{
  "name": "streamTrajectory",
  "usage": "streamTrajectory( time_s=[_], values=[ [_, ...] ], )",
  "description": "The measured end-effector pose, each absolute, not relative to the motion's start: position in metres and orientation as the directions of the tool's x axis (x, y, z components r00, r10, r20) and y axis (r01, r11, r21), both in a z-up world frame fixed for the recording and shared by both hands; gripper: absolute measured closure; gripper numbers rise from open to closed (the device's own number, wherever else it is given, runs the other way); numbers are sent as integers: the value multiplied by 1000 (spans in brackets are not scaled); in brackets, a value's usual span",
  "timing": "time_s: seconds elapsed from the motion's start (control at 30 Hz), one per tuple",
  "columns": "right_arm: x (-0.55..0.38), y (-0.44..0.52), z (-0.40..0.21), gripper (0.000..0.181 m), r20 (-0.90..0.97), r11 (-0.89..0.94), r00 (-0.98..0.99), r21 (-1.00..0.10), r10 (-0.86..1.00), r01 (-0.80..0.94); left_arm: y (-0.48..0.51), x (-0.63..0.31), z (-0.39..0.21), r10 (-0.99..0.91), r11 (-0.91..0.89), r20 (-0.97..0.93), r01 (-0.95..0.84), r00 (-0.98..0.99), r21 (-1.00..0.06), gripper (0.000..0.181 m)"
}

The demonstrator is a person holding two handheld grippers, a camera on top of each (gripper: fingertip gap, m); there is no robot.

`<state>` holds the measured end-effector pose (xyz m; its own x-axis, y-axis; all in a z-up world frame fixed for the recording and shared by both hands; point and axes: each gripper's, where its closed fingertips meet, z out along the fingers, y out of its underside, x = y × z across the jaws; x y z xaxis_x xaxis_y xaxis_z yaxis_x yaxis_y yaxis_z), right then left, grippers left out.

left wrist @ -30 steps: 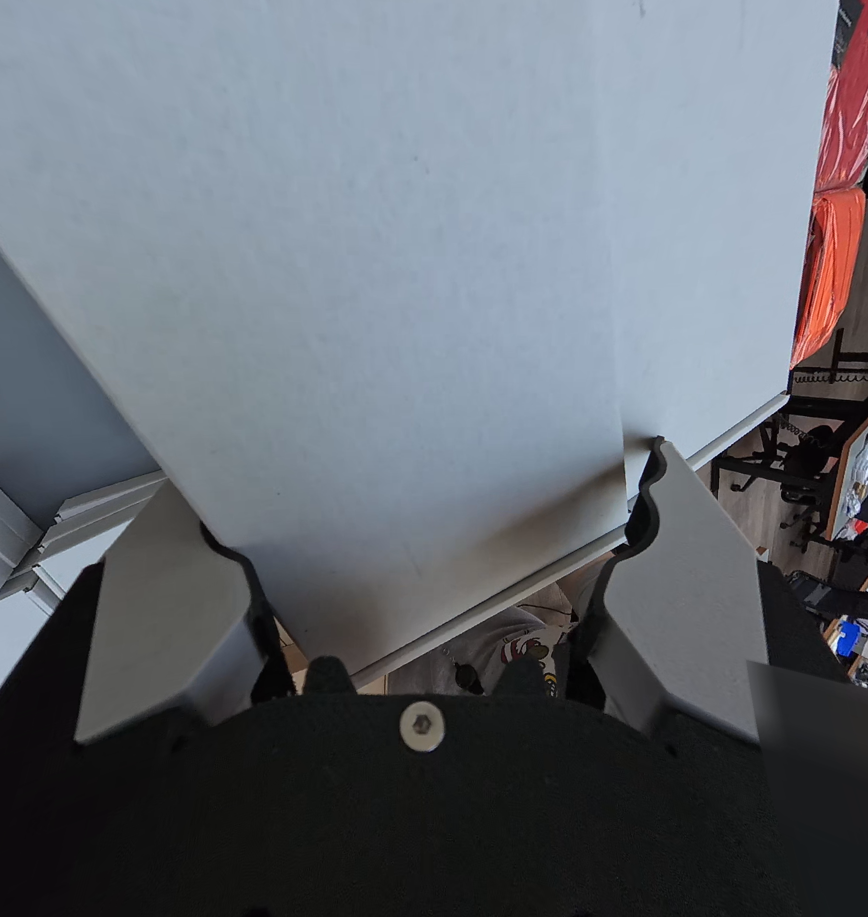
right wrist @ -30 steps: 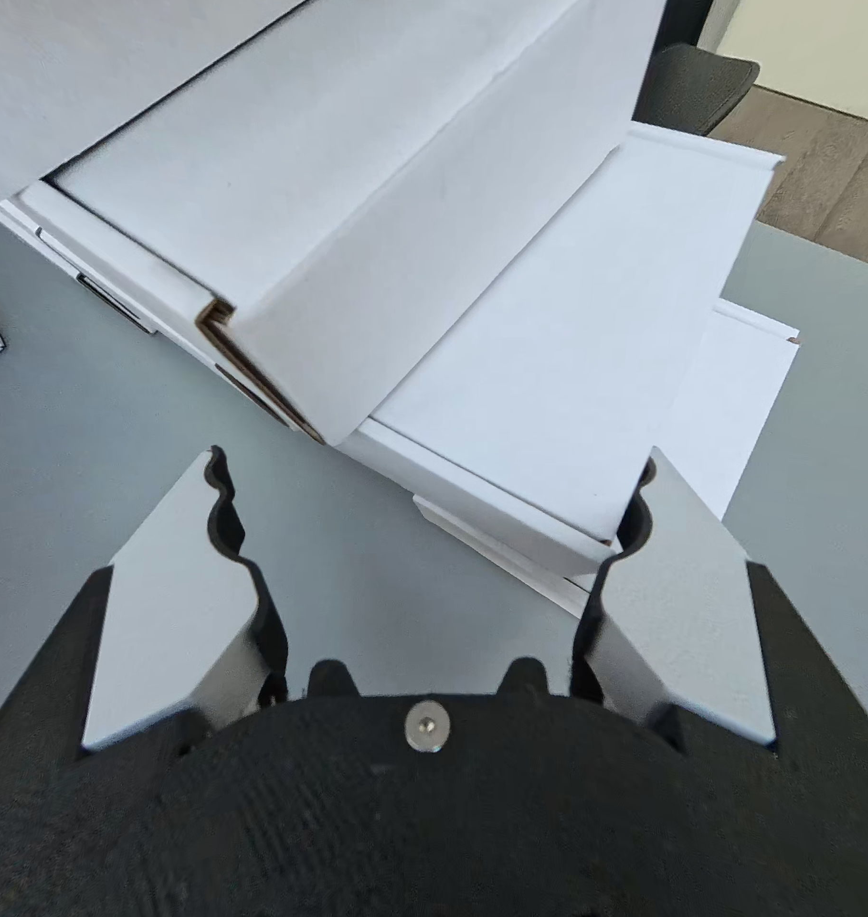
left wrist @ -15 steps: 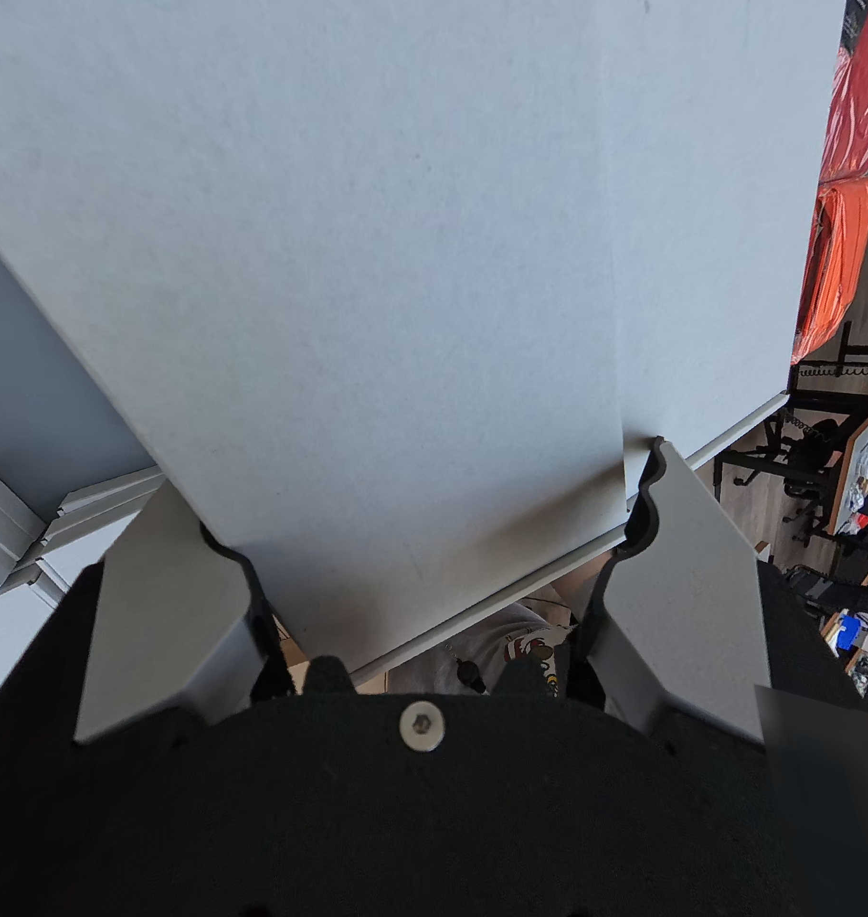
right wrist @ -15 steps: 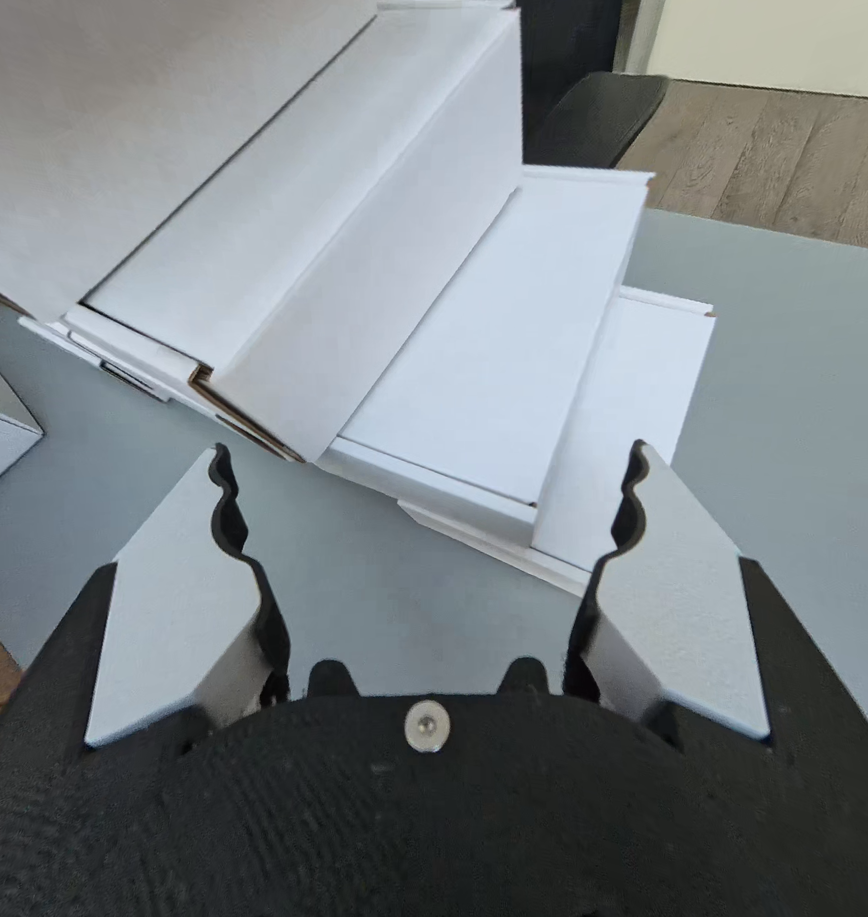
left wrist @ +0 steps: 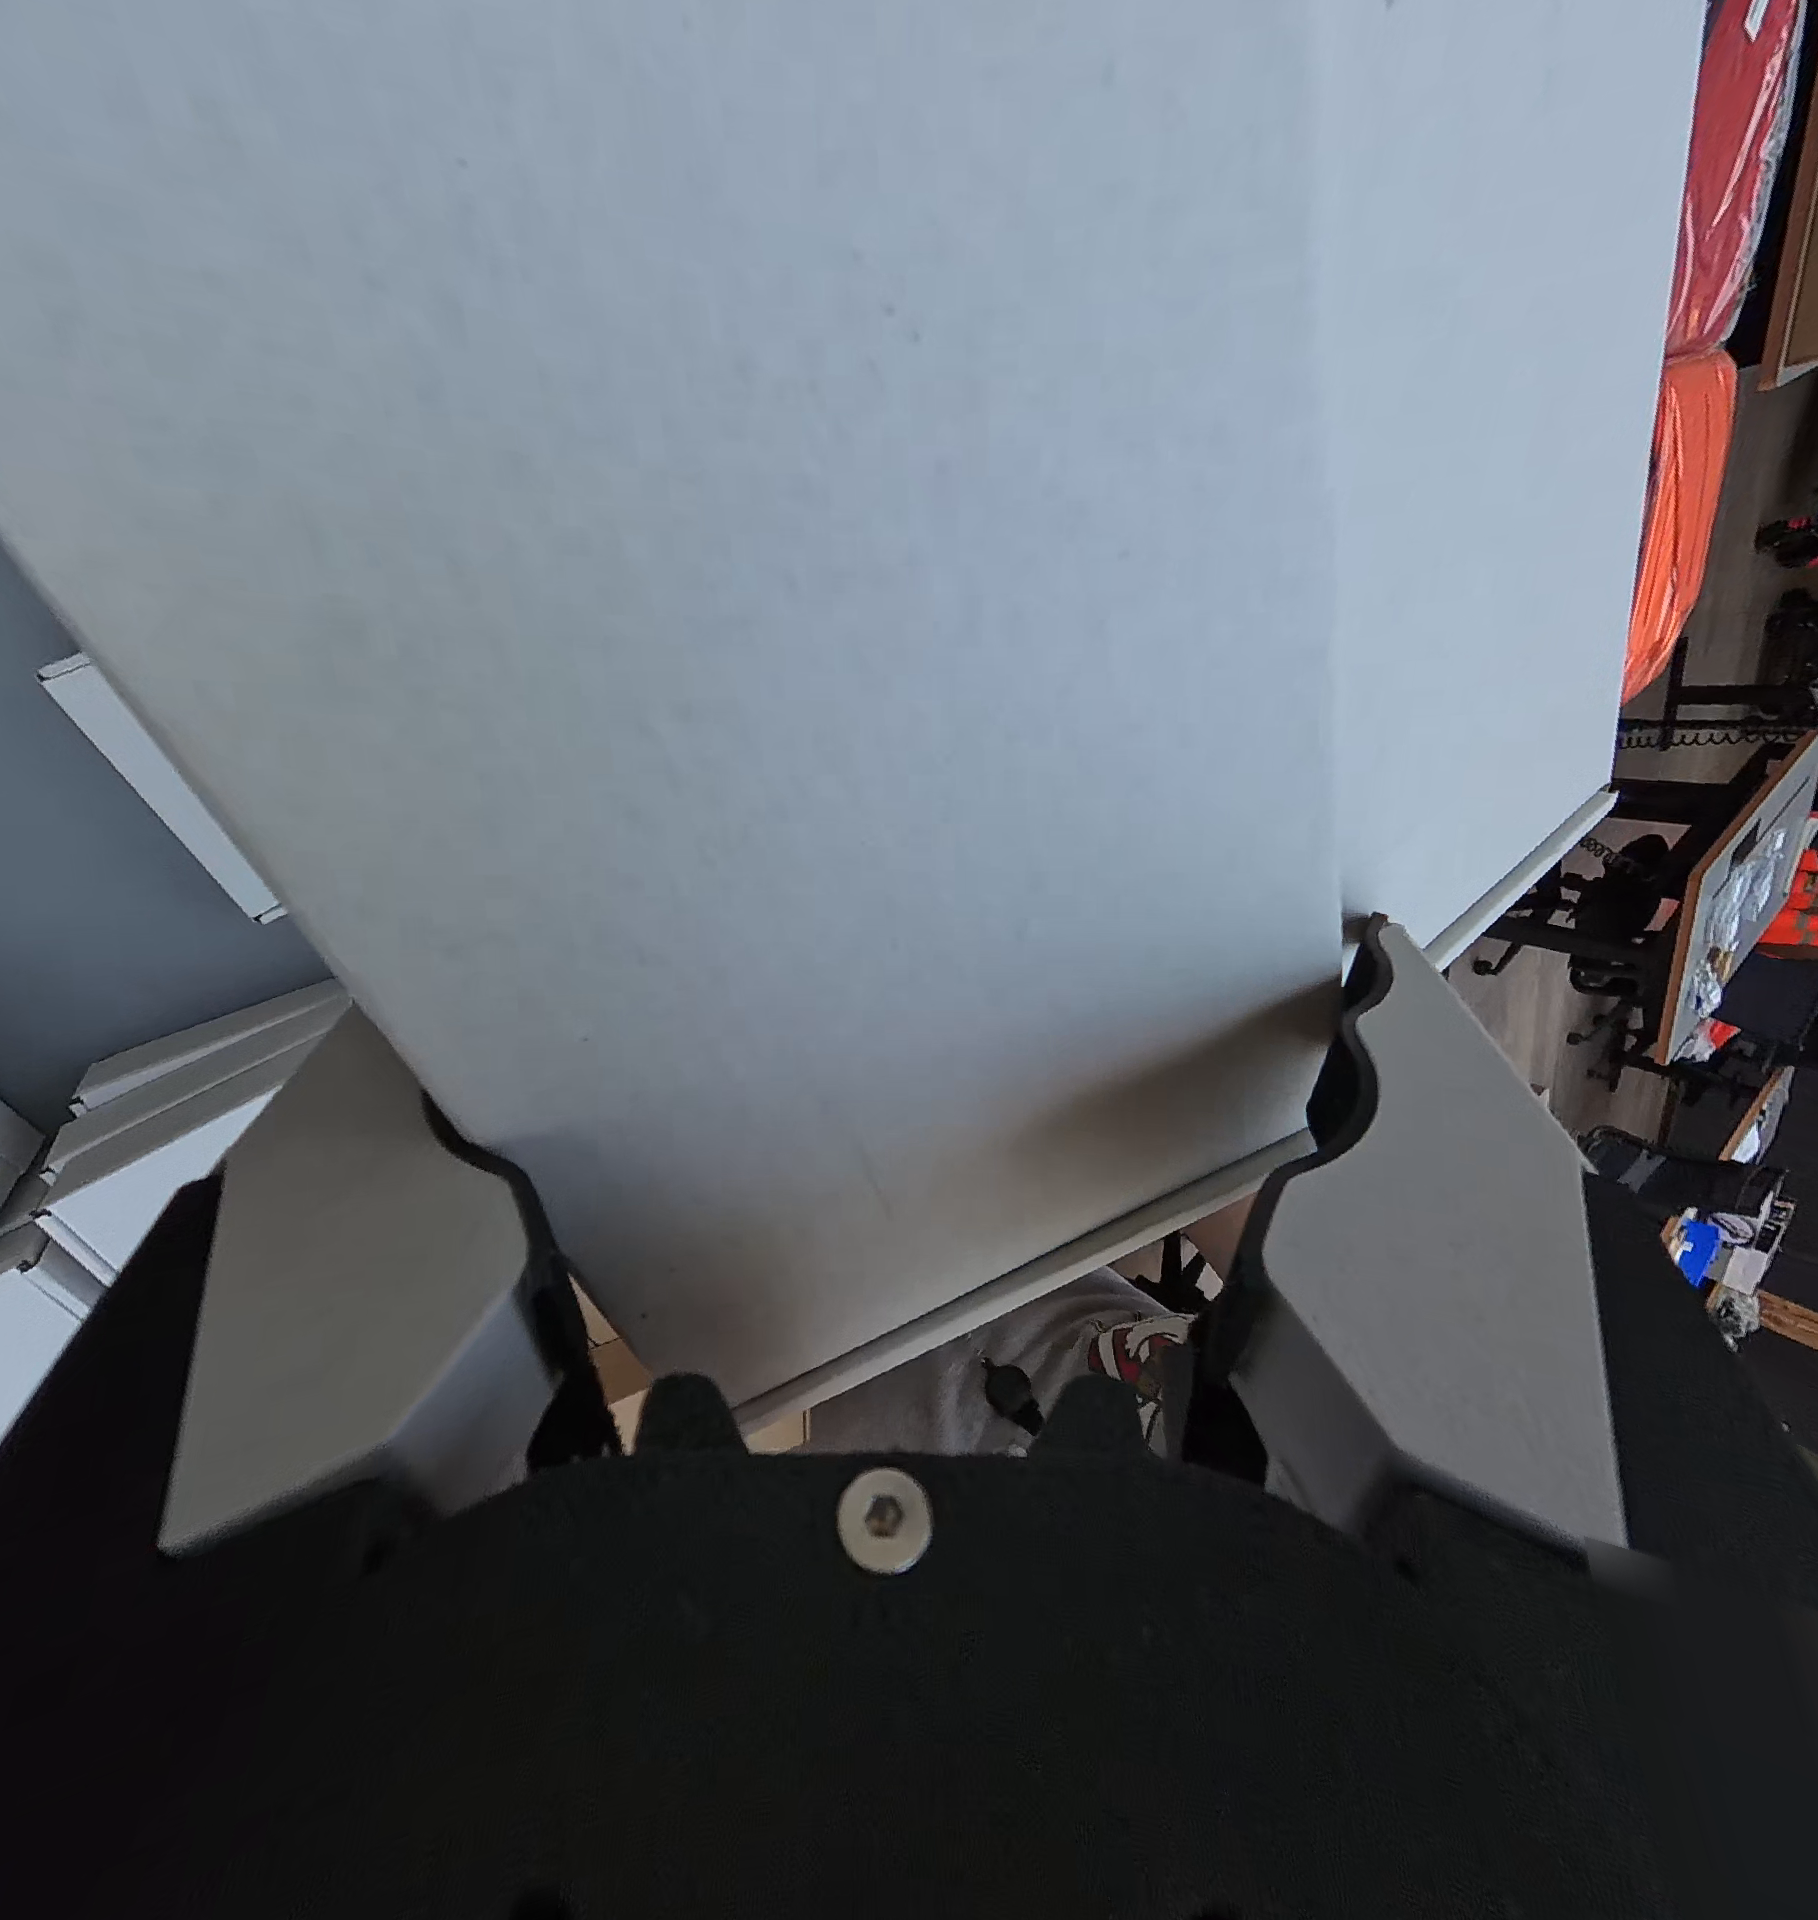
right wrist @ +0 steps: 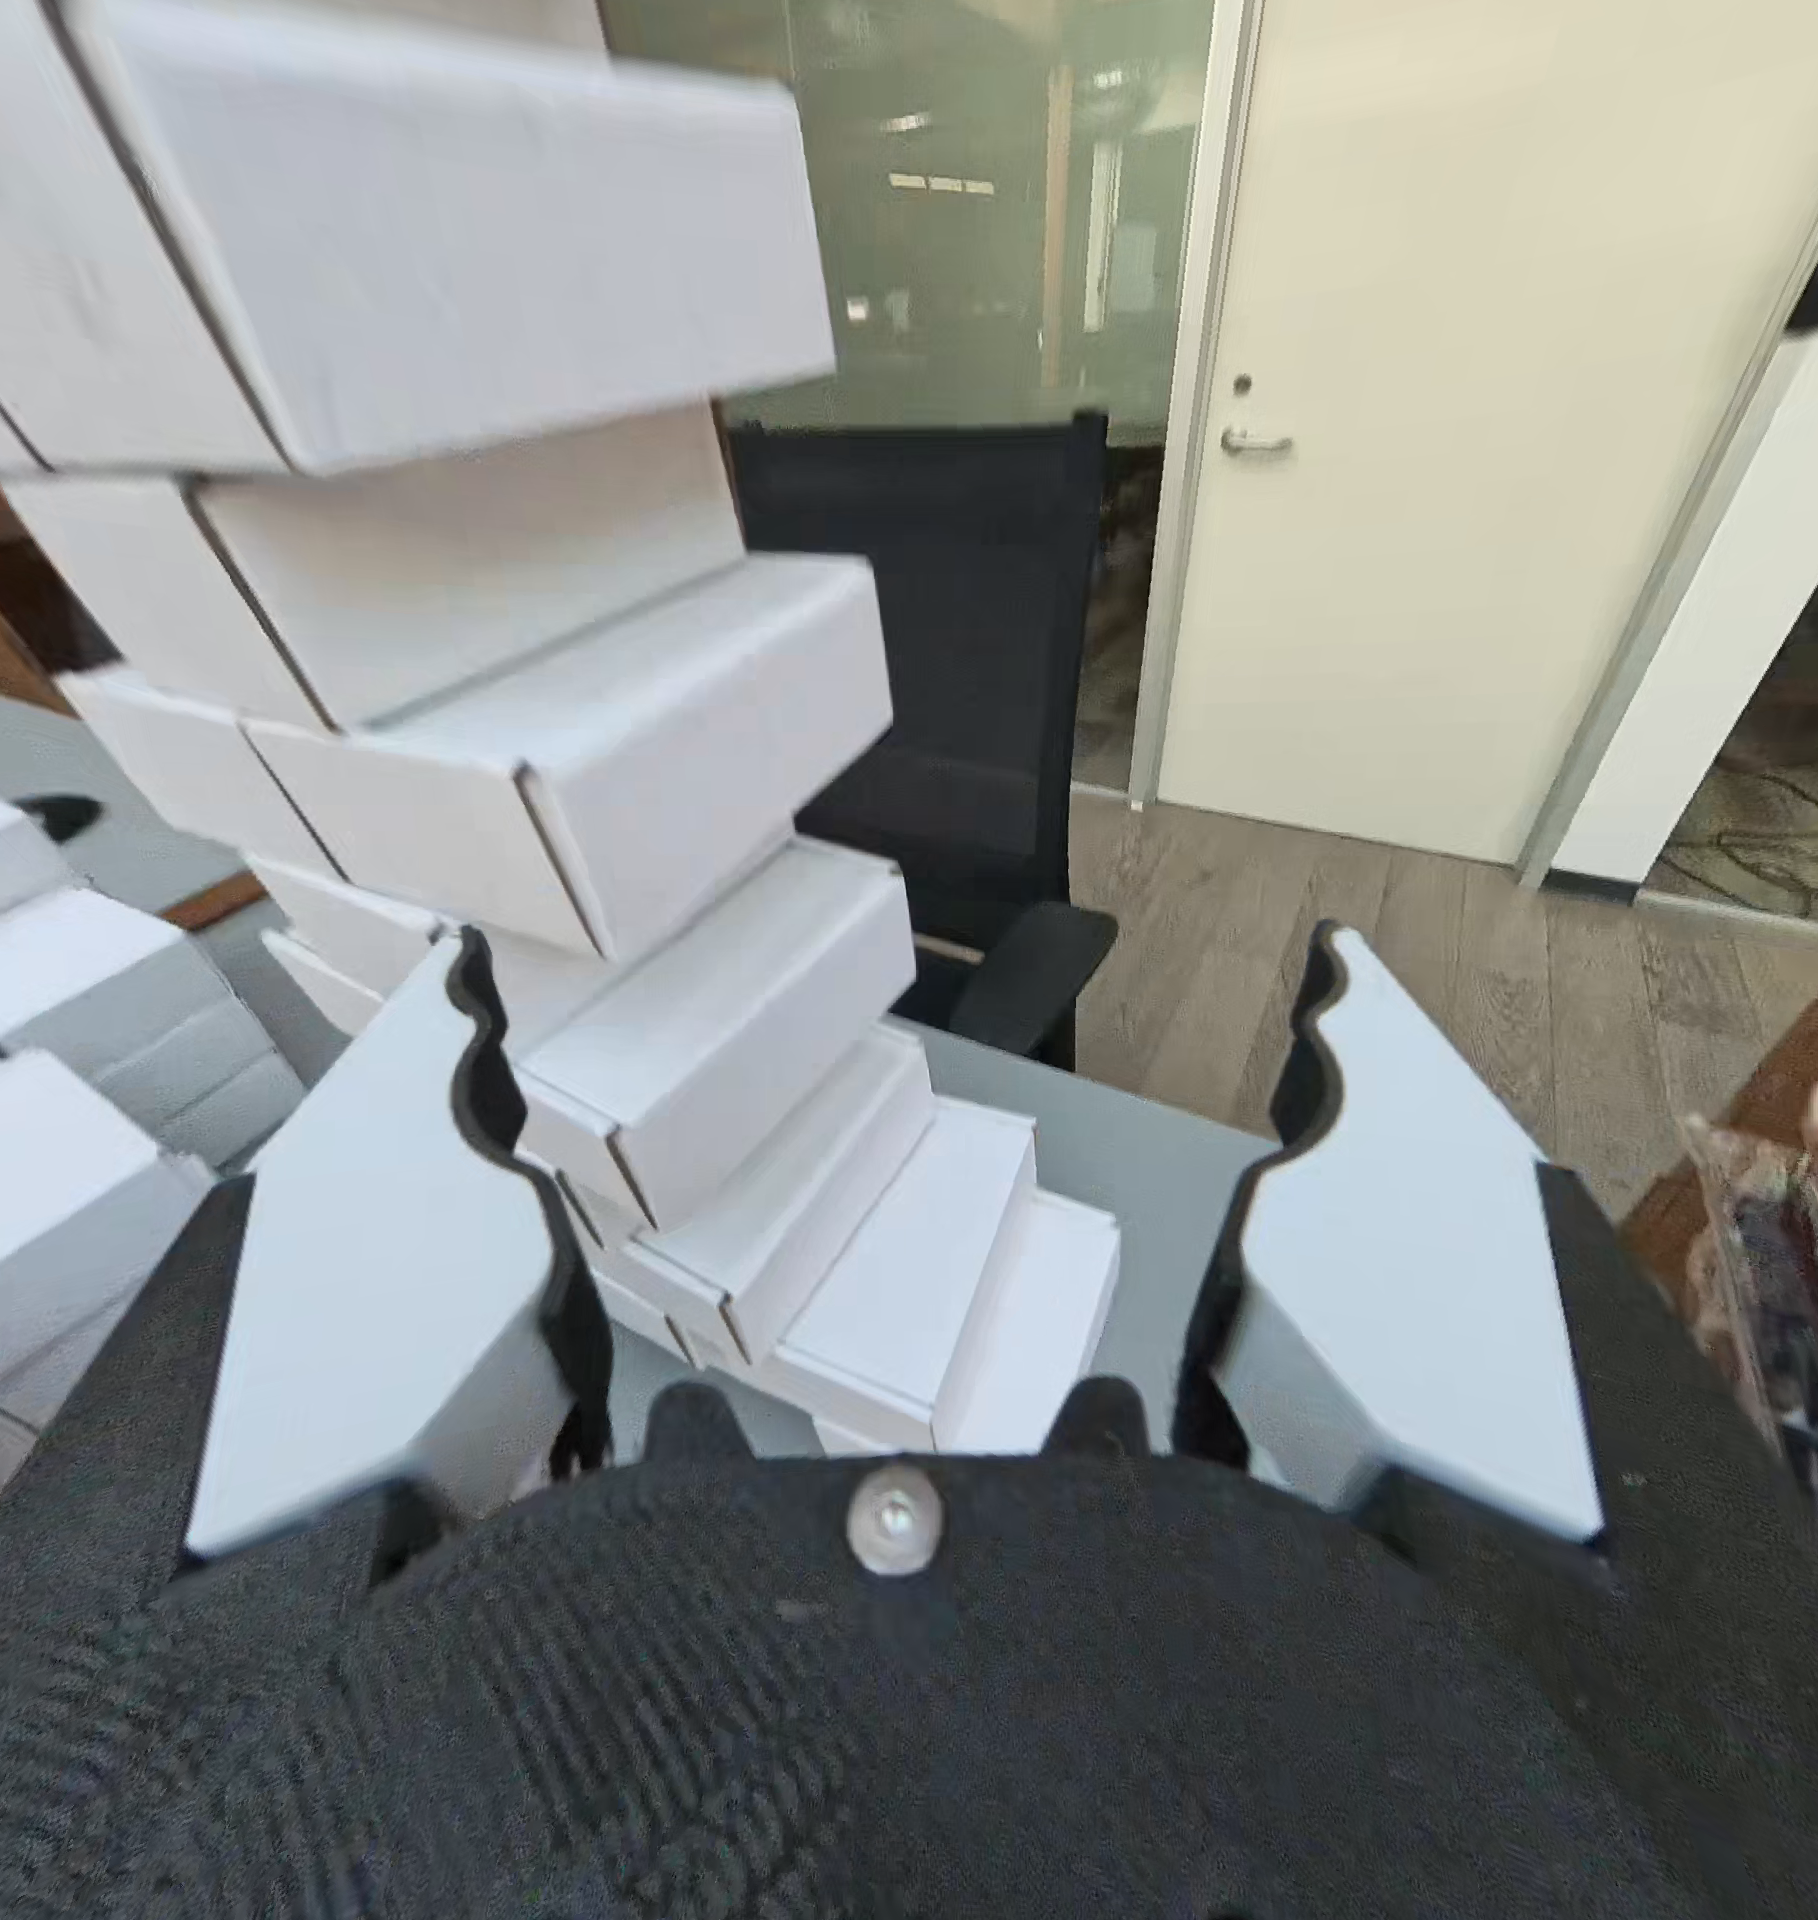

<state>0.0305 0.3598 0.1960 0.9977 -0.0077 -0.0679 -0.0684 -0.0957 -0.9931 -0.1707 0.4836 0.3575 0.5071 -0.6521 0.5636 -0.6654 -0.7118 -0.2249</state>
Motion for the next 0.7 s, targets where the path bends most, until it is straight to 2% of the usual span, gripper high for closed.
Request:
streamTrajectory(
  time_s=[0.13, 0.2, 0.3, 0.37, 0.4, 0.53, 0.67, 0.7],
  values=[
    [-2, 343, 370, 73, -73, 219, 988, -970, 138, -103, 484, -169, 358, -660, -701, 558, -680, 503, -215, 24],
    [-16, 352, 422, 93, -44, 198, 986, -977, 161, -76, 486, -168, 358, -659, -701, 560, -680, 502, -216, 24],
    [-42, 381, 473, 97, -58, 122, 965, -988, 256, -91, 486, -167, 358, -659, -701, 561, -680, 501, -216, 24],
    [-60, 404, 487, 99, -31, 48, 950, -998, 311, -48, 486, -167, 358, -660, -700, 559, -681, 502, -215, 24],
    [-66, 417, 486, 106, 16, 6, 947, -1000, 322, 15, 486, -167, 358, -661, -699, 558, -682, 501, -216, 24],
    [-60, 458, 449, 120, 17, -318, 971, -943, 238, 95, 484, -168, 358, -666, -693, 552, -690, 501, -210, 24],
    [-82, 473, 443, 125, 22, -377, 951, -915, 310, 144, 483, -169, 359, -670, -688, 548, -696, 500, -205, 25],
    [-90, 475, 440, 131, 44, -381, 935, -906, 353, 187, 482, -169, 359, -669, -688, 549, -697, 501, -203, 25]
  ],
)
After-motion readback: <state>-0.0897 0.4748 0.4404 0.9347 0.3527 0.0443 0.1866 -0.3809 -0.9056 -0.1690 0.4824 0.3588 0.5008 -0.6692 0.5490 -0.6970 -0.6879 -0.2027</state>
